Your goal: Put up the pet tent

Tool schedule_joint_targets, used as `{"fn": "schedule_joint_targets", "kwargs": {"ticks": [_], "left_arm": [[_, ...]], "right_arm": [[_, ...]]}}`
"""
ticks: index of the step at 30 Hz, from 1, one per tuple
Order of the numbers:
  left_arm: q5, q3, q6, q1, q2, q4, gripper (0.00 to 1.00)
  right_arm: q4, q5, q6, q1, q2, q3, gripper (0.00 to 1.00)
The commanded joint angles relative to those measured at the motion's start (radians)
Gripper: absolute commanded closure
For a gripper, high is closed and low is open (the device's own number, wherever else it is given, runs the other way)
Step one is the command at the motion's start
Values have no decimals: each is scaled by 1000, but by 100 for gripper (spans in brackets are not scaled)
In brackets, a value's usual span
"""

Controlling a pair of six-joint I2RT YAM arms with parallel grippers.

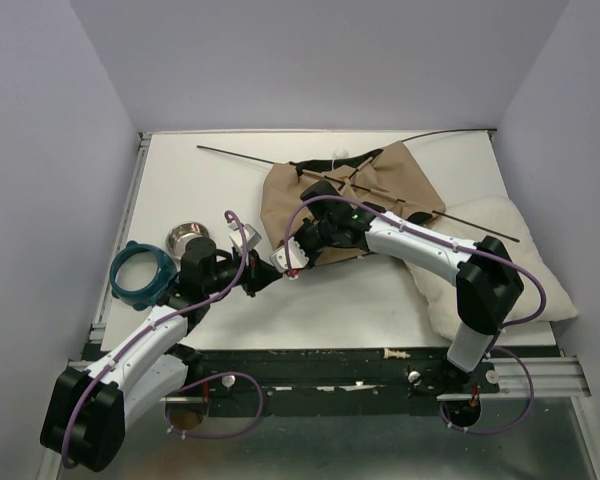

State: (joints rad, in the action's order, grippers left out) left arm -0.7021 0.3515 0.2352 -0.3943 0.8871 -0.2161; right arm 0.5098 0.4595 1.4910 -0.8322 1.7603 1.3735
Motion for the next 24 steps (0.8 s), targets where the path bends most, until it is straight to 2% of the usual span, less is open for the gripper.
{"fn": "schedule_joint_targets", "kwargs": {"ticks": [1,13,24], "left_arm": [[-31,-3,-5,-9,-27,-17,100],[0,41,32,-11,7,67,100],[-4,70,45,-9,44,43,100]], "right_arm": [[44,-67,-2,7,19,-5,99],[24,-41,78,7,-39,-85,99],[6,-47,110,1,-28,-93,99]]}}
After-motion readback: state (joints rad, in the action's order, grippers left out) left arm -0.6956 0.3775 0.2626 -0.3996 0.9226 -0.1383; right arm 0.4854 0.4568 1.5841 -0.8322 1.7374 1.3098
